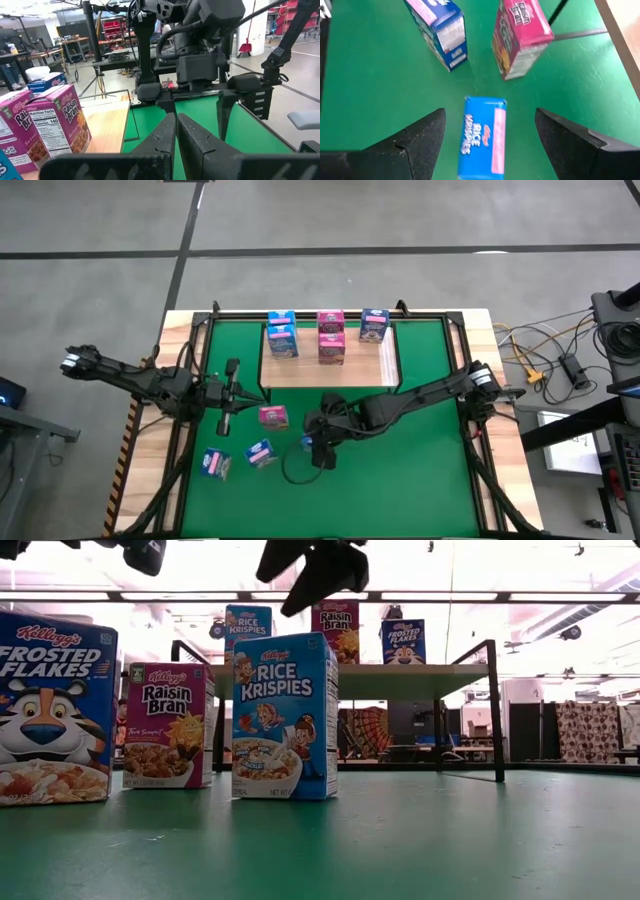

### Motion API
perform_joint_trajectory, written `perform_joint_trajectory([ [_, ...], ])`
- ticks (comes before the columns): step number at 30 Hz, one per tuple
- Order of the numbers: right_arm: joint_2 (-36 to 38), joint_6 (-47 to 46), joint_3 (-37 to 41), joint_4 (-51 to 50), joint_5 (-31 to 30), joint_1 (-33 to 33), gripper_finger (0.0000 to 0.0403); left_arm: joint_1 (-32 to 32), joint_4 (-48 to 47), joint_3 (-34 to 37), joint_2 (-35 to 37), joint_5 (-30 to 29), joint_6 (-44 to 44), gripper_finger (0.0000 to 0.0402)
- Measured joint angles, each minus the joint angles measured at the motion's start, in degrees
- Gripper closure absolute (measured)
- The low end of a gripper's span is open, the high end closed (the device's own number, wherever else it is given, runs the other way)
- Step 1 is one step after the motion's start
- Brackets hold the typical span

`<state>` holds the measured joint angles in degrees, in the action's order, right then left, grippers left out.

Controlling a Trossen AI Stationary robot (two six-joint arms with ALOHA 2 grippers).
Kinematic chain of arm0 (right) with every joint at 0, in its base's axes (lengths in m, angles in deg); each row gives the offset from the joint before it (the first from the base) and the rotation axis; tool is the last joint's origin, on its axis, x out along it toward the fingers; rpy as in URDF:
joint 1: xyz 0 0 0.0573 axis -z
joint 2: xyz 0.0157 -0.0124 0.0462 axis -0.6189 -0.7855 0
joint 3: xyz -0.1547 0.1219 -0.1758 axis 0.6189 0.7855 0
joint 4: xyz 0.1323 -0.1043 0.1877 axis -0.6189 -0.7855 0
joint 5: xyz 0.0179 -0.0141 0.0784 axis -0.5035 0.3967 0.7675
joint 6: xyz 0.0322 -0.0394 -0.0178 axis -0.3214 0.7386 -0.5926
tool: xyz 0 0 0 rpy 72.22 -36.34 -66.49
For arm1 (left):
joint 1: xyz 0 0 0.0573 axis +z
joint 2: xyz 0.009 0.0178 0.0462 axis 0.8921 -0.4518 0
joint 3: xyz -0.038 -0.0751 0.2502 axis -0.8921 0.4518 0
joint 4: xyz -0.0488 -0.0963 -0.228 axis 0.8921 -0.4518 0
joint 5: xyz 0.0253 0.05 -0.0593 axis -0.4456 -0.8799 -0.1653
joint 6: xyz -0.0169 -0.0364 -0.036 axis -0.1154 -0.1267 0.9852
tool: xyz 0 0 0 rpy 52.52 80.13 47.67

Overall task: Stack cereal on shelf
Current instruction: Put the light blue cereal box, aligned with the other light blue cereal box on the shelf

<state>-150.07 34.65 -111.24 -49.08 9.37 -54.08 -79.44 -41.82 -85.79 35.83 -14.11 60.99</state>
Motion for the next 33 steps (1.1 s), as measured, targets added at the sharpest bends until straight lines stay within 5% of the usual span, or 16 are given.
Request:
perform_joint_trajectory([
  [14,-9.42,-3.56,-12.21,-19.77,0.02,-0.43,0.0114,0.01,-0.33,0.0,0.04,0.01,0.0,0.04],
  [33,-11.16,-6.12,-14.85,-20.35,0.0,-1.17,0.0123,0.0,-0.52,0.0,0.04,0.01,0.0,0.04],
])
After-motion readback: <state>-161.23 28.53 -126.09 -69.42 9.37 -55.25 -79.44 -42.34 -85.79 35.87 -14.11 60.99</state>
